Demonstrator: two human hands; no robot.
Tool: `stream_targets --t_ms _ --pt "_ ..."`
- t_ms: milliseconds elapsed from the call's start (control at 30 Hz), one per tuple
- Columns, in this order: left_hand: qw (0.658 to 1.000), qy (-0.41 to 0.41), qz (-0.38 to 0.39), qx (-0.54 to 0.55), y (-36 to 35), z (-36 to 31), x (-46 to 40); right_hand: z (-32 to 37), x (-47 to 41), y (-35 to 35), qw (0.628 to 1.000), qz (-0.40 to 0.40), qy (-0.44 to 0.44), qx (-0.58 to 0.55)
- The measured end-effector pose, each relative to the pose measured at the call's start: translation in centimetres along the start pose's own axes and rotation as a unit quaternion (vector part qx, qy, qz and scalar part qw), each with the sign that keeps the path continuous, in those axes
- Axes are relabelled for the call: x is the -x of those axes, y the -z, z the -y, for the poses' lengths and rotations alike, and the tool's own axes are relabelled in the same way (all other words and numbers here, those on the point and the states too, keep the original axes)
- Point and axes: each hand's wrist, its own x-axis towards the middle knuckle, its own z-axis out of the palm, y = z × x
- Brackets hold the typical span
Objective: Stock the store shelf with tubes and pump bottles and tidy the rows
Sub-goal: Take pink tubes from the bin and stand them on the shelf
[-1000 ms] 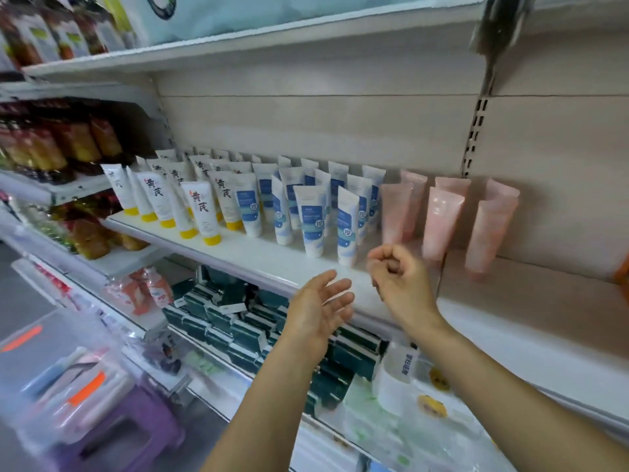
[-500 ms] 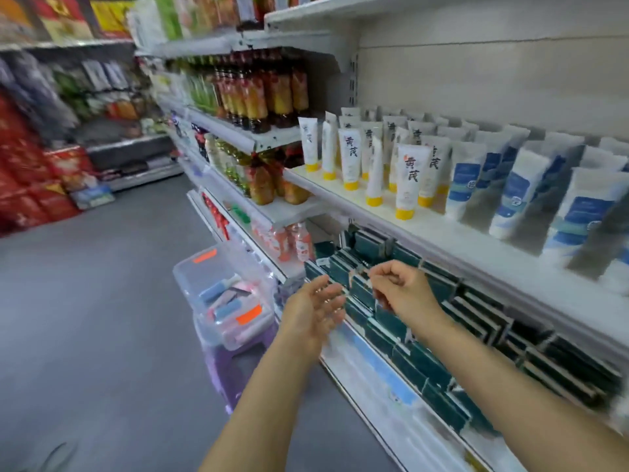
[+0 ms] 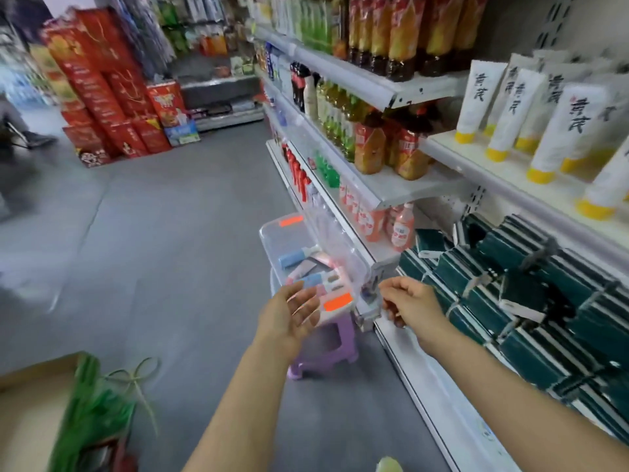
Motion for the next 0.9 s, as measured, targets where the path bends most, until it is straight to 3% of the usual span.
stream_targets --t_ms 433,533,633,733,833,900 --pt "0.997 0.028 -0.072 0.016 -2.1 -8.6 -20.2 0.9 -22.0 -7.4 0.993 0.049 -0.062 0.090" --pt "0.994 0.056 -0.093 -0.021 -3.2 -10.2 -26.2 0.3 -28.2 -9.3 0.979 0.097 -0.092 0.157" --pt "0.990 0.073 -0.111 -0.038 -3.5 -10.8 -32.2 -1.6 -33.9 -11.4 0.950 0.145 -0.067 0.270" --pt "0.986 0.087 -0.123 -0.073 -2.7 -10.3 -37.3 -5.3 -37.7 -13.3 0.865 0.236 -0.031 0.442" --pt "0.978 0.106 -0.142 -0.112 -1.4 -8.9 -41.7 -8.1 -39.6 -14.7 0.735 0.313 0.028 0.601" --pt "0.968 0.121 -0.155 -0.157 -0.3 -7.6 -44.7 -9.7 -40.8 -15.7 0.622 0.355 0.079 0.693"
